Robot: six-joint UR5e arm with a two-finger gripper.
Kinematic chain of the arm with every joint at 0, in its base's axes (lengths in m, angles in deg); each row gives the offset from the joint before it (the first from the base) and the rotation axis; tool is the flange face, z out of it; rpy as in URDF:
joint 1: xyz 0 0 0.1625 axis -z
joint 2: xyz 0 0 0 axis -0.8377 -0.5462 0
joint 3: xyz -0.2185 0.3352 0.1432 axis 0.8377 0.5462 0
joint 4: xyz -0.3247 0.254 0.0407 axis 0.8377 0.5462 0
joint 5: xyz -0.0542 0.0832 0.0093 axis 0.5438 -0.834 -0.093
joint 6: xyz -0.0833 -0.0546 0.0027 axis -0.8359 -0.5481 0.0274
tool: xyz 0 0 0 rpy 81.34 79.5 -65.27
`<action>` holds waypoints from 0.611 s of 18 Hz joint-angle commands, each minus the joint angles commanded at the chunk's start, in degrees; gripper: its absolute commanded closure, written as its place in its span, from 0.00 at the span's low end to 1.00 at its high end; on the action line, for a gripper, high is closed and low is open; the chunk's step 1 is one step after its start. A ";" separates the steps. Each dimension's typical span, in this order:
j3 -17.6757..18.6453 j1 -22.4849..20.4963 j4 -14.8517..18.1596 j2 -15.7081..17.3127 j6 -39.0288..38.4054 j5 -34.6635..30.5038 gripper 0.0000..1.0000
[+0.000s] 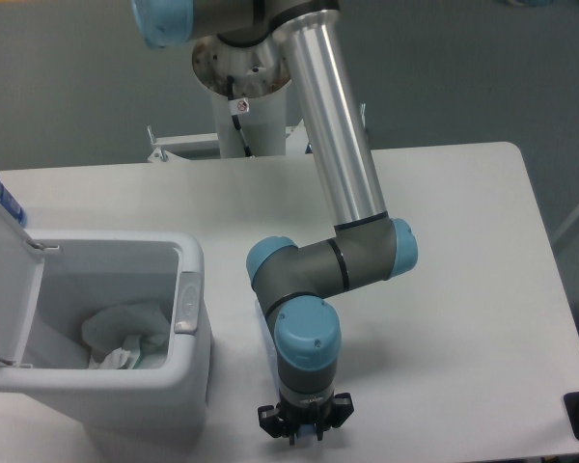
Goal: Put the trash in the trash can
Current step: 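Lower the gripper onto the tube and close on it, then lift the tube and carry it over the trash can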
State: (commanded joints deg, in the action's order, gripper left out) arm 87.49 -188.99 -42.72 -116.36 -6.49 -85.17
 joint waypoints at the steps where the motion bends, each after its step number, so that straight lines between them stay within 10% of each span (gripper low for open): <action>1: 0.00 0.09 0.09 0.09 0.26 0.00 0.64; 11: -1.40 -3.77 -0.79 7.19 1.76 0.70 0.67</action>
State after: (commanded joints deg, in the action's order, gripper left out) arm 86.08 -192.76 -43.51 -109.17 -4.73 -84.47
